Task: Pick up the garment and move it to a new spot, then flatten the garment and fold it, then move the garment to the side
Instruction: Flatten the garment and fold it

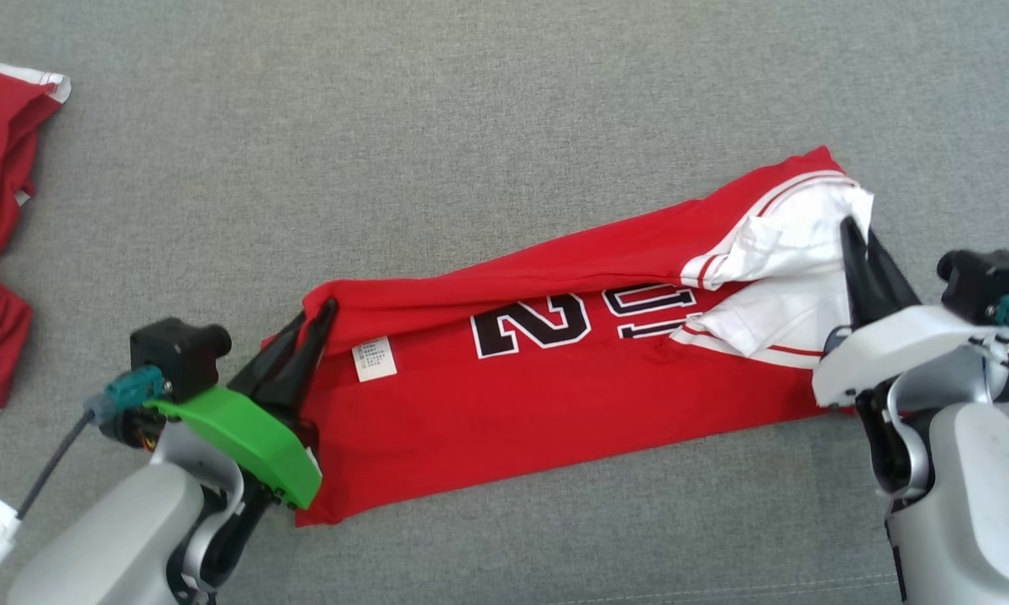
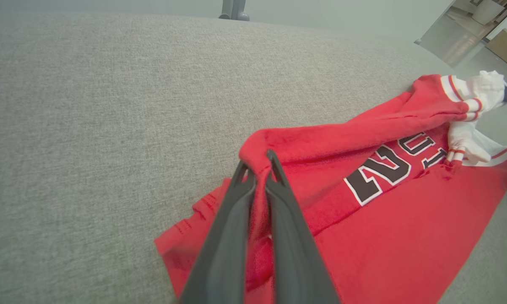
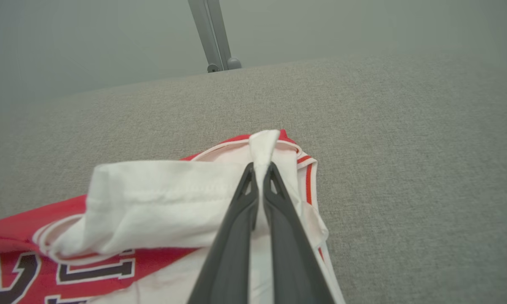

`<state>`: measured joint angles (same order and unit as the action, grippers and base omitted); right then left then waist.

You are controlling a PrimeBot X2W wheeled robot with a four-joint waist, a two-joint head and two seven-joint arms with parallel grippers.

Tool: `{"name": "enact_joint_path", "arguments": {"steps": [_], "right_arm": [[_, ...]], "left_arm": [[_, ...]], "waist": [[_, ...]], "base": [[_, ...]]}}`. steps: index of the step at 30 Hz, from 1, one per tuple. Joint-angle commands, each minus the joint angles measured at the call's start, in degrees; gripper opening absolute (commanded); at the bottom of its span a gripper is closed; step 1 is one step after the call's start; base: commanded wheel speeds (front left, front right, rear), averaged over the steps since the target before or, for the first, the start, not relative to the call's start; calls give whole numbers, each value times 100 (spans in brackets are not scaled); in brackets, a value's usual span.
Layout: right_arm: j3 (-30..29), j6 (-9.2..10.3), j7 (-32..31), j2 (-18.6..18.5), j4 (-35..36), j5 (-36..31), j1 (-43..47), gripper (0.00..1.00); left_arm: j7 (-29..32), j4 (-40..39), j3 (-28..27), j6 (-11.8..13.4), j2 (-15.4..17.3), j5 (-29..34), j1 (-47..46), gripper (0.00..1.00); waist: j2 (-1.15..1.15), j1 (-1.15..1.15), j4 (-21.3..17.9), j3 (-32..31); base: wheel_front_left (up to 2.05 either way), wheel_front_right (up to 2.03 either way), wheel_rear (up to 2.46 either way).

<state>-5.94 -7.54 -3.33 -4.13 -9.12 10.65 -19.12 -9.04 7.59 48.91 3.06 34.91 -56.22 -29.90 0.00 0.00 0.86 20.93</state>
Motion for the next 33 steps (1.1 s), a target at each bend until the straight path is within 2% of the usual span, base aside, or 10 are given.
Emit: {"name": "enact_joint_path", "arguments": {"steps": [1,8,10,12,13,14,15,23,27,33], "right_arm": [[-7,10,84,26,-53,52,139,0],[78,10,252,95,-251,138,435,0],[112,9,174,106,-332,156,494,0],[96,10,25,109,-439,131,538,0],[130,9,-47,112,-478,70,558,33],[162,9,-85,113,-491,-9,564,53],[183,9,-108,114,-501,-60,574,100],[-211,9,-232,3,-89,-59,520,100],[-494,9,-529,-113,235,-156,391,100],[-655,9,-1173,-273,-1,-288,124,100]], "left_arm": [[-103,51,0,35,-56,-14,165,0],[-405,210,67,166,-123,166,563,3],[-462,223,74,232,-138,248,638,30],[-503,249,98,296,-215,321,735,100],[-508,284,126,320,-259,341,805,100],[-522,316,153,354,-271,399,841,100],[-539,351,149,402,-289,451,859,100],[-625,228,-412,942,-417,946,1418,100],[-616,-267,-1352,1276,-585,1550,2082,100],[-614,-670,-2357,1192,-1157,2588,2730,100]], "waist": [[0,0,-64,-97],[0,0,-102,-303],[0,0,-110,-359],[0,0,-100,-402],[0,0,-97,-427],[0,0,-95,-449],[0,0,-93,-464],[0,0,-125,-598],[0,0,-105,-637],[0,0,93,-593]], "base": [[0,0,0],[0,0,0],[0,0,0],[0,0,0],[0,0,0],[0,0,0],[0,0,0],[0,0,0],[0,0,0],[0,0,0]]}}
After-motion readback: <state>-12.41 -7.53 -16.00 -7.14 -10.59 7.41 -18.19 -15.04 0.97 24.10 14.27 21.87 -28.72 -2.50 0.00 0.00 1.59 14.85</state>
